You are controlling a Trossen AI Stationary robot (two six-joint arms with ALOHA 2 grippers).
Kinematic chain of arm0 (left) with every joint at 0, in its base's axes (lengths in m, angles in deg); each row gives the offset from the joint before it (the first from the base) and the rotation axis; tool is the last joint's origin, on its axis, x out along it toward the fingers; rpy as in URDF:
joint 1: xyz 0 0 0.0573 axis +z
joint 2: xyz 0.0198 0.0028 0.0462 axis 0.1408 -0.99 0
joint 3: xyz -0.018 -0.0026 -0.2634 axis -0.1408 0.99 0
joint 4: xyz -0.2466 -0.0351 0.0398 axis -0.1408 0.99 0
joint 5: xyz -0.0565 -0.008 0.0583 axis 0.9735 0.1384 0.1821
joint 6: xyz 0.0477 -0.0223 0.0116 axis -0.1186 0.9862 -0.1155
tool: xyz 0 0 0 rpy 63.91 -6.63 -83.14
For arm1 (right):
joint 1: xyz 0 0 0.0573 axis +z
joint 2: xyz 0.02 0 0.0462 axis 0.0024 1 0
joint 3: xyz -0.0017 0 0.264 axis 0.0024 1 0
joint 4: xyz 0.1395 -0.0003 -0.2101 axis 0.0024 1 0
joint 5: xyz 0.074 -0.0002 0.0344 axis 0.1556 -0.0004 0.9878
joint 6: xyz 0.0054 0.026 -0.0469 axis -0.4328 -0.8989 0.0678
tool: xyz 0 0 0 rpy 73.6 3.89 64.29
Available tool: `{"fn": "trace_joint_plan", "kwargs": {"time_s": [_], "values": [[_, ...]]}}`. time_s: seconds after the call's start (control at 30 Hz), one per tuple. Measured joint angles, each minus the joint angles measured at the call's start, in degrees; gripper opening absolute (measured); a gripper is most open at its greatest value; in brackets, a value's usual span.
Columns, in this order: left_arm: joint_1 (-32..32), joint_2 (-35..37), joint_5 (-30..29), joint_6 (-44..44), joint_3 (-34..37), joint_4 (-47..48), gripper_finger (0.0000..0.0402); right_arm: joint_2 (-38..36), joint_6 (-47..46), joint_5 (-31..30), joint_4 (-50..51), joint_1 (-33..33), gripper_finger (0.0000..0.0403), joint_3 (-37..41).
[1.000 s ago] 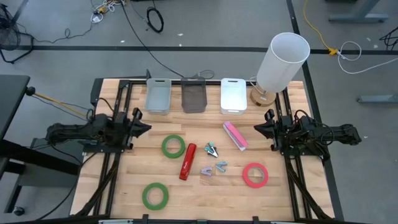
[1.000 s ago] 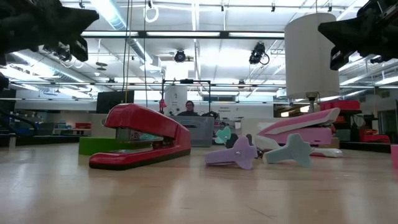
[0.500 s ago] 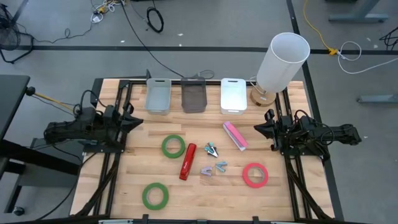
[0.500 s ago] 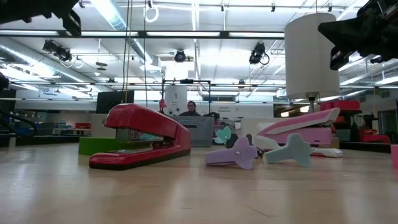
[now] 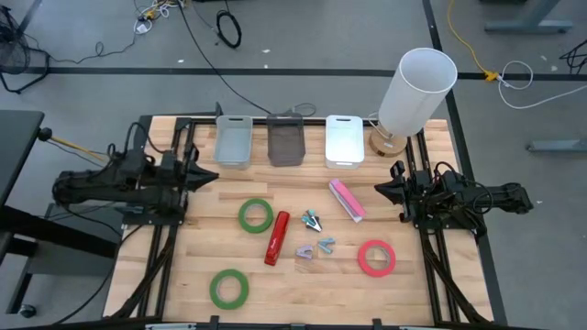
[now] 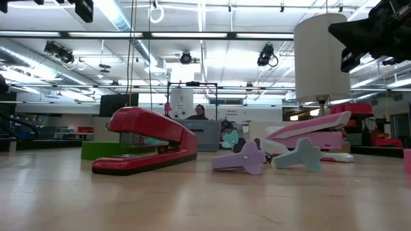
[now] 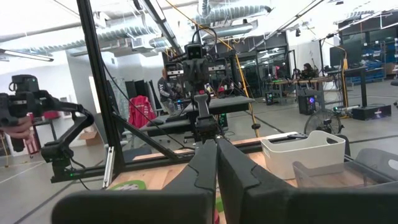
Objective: Pick and place Stapler, Stapler remover, tape
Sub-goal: Put the top green tape into the gray bin
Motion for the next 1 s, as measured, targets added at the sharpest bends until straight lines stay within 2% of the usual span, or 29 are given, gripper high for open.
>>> {"fn": "trace_joint_plan", "kwargs": {"time_s": [0.53, 0.8, 1.0], "values": [[0.0, -17.1, 0.1, 0.1, -7.1, 0.0, 0.0009, 0.0, 0.0, 0.0, 0.0, 0.0, 0.0016, 0.0], [0.0, -23.8, 3.2, 0.1, -10.6, 0.1, 0.0009, 0.0, 0.0, 0.0, 0.0, 0.0, 0.0016, 0.0], [0.0, -28.9, 3.3, 0.1, -16.7, 8.4, 0.0009, 0.0, 0.0, 0.0, 0.0, 0.0, 0.0016, 0.0]]}}
